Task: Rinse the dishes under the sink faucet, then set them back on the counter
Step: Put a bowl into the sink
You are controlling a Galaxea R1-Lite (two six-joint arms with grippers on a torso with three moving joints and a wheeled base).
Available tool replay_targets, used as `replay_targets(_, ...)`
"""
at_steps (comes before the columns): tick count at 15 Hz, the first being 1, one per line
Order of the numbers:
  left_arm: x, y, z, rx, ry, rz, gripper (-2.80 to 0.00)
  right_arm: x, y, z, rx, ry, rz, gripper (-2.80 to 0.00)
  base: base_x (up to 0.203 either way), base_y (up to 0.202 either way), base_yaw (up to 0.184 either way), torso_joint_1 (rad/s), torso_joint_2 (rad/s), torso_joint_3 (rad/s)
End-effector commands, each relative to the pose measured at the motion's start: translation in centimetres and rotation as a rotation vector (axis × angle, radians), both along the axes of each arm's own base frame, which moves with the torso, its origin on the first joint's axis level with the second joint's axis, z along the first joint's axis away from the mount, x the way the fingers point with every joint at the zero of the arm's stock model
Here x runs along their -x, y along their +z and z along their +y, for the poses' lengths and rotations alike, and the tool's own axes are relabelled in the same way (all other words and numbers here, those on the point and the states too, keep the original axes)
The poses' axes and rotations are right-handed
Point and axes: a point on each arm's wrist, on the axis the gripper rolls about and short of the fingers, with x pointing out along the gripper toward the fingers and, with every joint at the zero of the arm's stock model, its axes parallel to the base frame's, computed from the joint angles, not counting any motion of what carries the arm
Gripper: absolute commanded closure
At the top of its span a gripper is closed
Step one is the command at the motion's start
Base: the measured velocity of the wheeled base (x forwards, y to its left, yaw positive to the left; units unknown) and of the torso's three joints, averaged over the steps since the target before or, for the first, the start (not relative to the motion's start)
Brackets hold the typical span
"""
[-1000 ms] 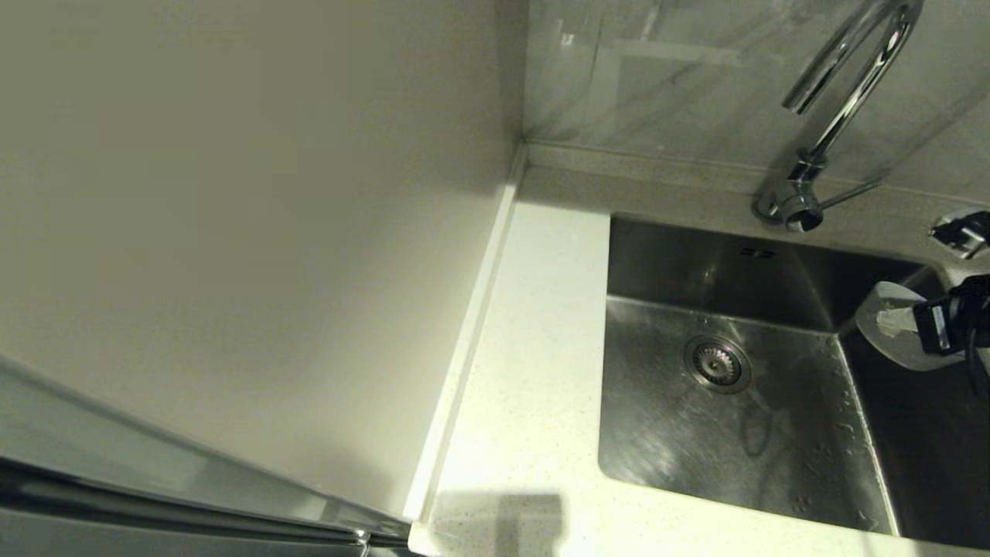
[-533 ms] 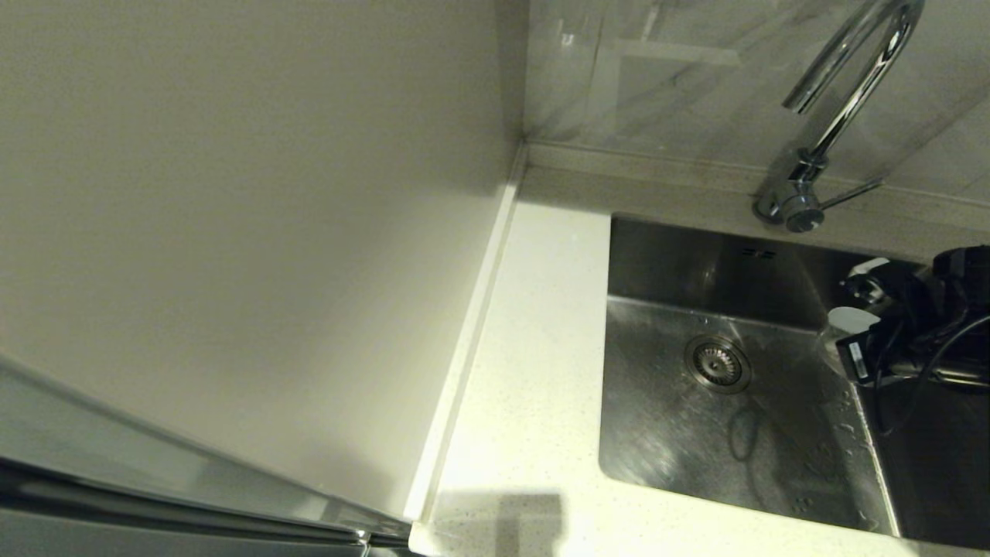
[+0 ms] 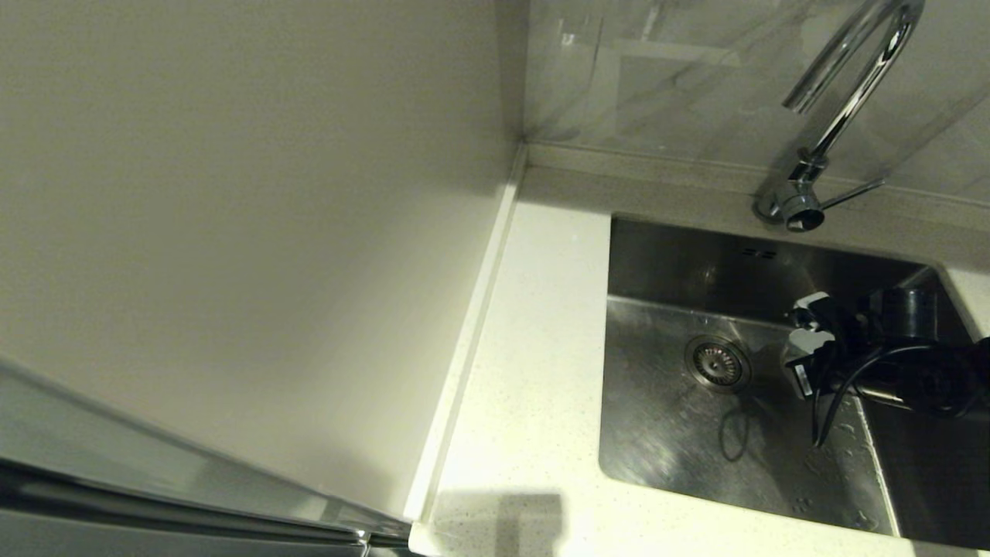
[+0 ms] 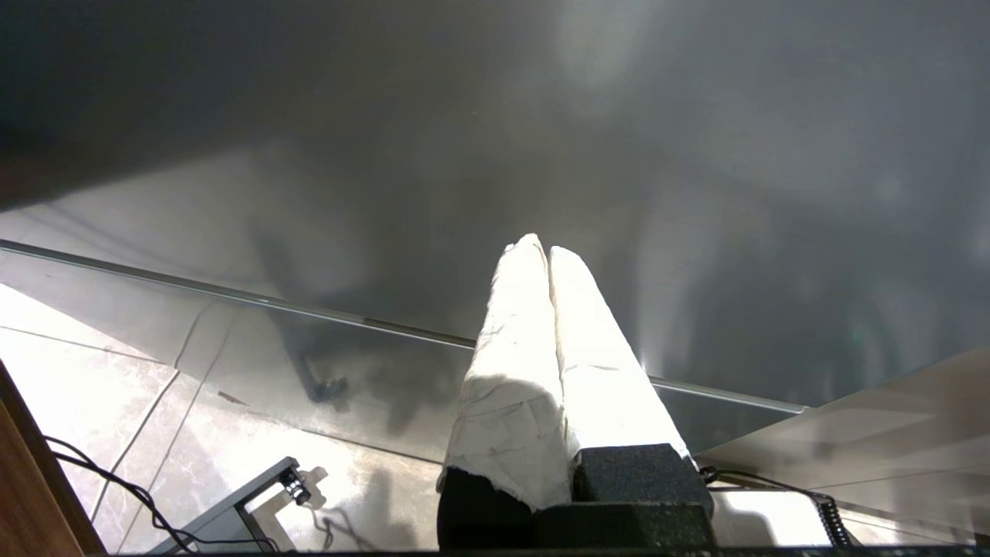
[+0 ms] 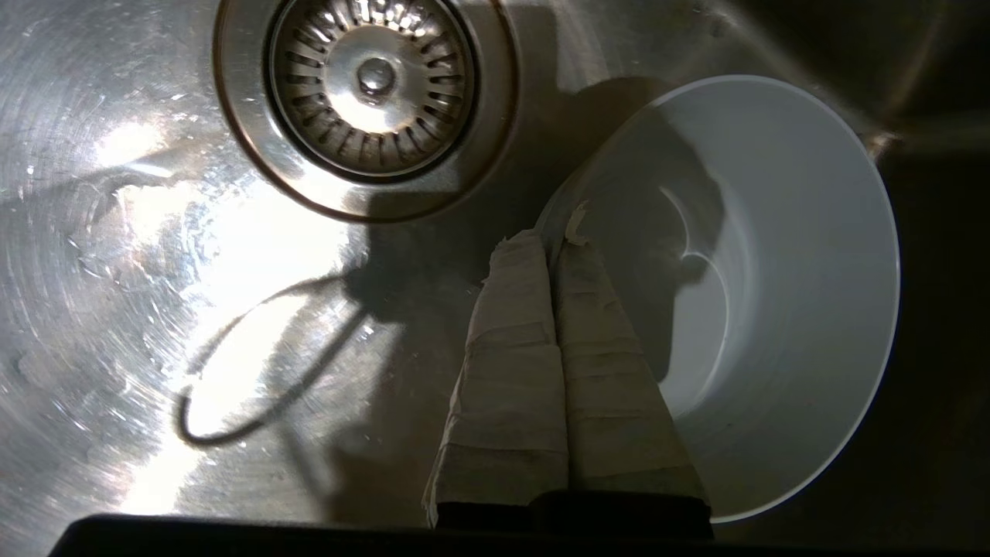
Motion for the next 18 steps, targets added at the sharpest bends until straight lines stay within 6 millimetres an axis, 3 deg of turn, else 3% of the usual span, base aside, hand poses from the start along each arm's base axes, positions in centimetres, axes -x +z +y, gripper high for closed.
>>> replay_targets(1, 0.0, 0.0, 0.0, 0.000, 0.000, -0.003, 0.00, -0.7, -0.9, 0.1, 0.000, 0.007, 0.013, 0.00, 0.000, 0.000, 0.000, 0.000, 0.00, 0.000)
replay_targets(9, 0.0, 0.0, 0.0, 0.001, 0.000, -0.003, 0.00, -1.9, -1.4, 0.0, 0.033, -0.031, 0.013, 0.00, 0.000, 0.000, 0.000, 0.000, 0.00, 0.000)
replay_targets(10, 0.0, 0.0, 0.0, 0.001, 0.000, -0.003, 0.00, -1.8, -1.4, 0.0, 0.033, -0.030, 0.015, -2.80, 0.000, 0.000, 0.000, 0.000, 0.00, 0.000)
replay_targets(15, 0.0, 0.0, 0.0, 0.000, -0.001, -0.005, 0.00, -1.8, -1.1, 0.1, 0.034, -0.028, 0.006, -2.80, 0.000, 0.000, 0.000, 0.000, 0.00, 0.000)
replay_targets(18, 0.0, 0.0, 0.0, 0.000, 0.000, -0.005, 0.00, -1.4, 0.2, 0.3, 0.039, -0.025, -0.023, -2.80, 0.000, 0.000, 0.000, 0.000, 0.00, 0.000)
